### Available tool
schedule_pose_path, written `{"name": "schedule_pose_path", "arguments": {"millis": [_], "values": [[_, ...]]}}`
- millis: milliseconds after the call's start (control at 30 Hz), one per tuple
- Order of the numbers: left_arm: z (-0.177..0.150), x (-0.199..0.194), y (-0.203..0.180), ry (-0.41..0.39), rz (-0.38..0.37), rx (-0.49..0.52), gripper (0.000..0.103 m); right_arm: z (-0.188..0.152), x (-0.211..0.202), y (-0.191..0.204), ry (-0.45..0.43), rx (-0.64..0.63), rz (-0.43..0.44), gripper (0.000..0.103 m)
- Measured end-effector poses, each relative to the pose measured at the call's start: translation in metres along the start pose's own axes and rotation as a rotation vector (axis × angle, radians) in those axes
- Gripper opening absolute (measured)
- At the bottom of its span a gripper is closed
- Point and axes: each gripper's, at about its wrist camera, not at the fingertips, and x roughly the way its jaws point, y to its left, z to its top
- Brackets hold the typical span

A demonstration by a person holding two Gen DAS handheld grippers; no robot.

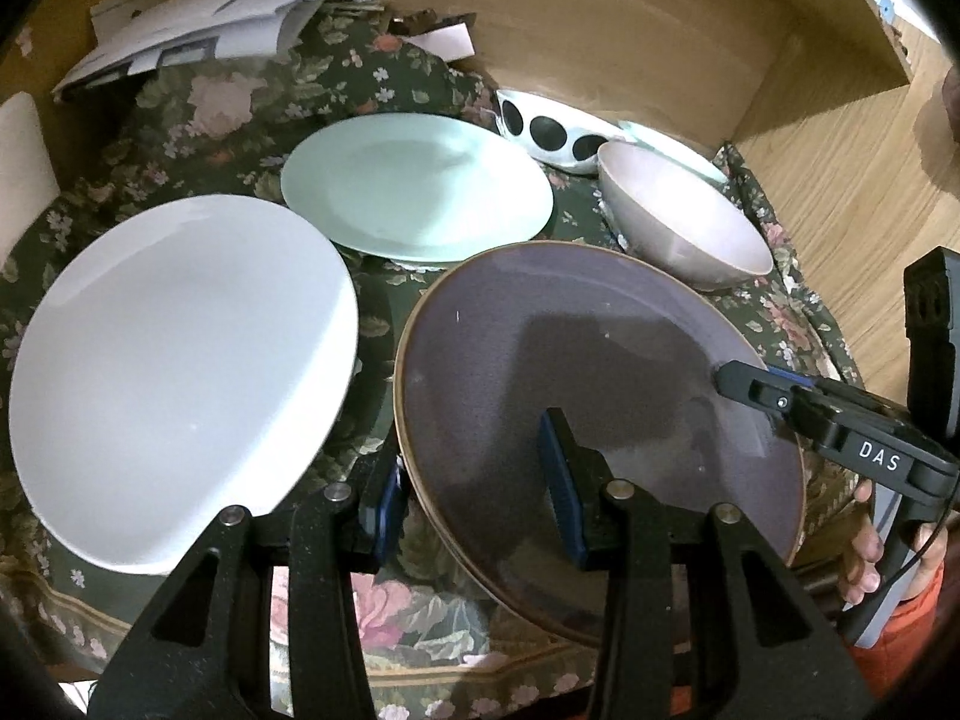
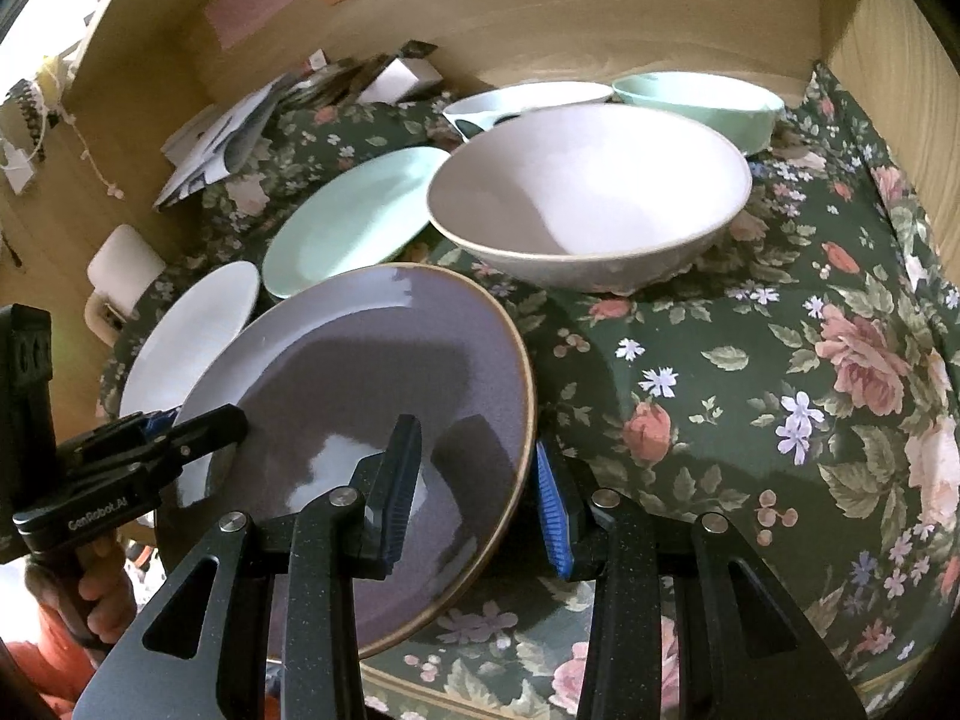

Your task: Organize plates and bowls

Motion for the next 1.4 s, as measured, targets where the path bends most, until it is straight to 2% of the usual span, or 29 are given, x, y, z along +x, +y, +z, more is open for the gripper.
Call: {"name": "schedule_pose_path", "arguments": {"millis": [400,567,700,967,1033,1100,1233,1300,1400], "values": [[0.004,0.014,-0.003,0.02,0.002,0.012,0.041,0.0,0.006,-0.011,0.014,0.022,-0.008,0.033],[0.005,0.017,-0.008,0.015,0.038,0.039,0.041,0.005,-0.001,-0.013,-0.024,0.001,-0.038,0.034],[0.006,0.018,-0.006,0.016,0.033,0.029,0.041,0.009,-0.007,-0.01,-0.044,-0.023,-0.056,0.034],[0.01,0.001,0.002,-0.034,0.059,0.018,0.041,0.009,-0.008,-0.01,-0.034,-0.003,-0.071,0.035],[0.012,-0.007,0.006,-0.049,0.064,0.011,0.042,0.009,-0.013,-0.007,-0.047,-0.01,-0.075,0.038],[0.014,-0.016,0.011,-0.069,0.073,0.003,0.05,0.011,-0.017,-0.002,-0.064,-0.021,-0.074,0.043],[0.018,-0.037,0.023,-0.123,0.096,-0.014,0.058,0.018,-0.023,0.013,-0.101,-0.057,-0.073,0.052],[0.02,-0.046,0.029,-0.143,0.112,-0.021,0.065,0.021,-0.024,0.02,-0.11,-0.073,-0.063,0.054],[0.021,-0.059,0.041,-0.17,0.144,-0.033,0.07,0.027,-0.021,0.035,-0.116,-0.1,-0.04,0.056]]}}
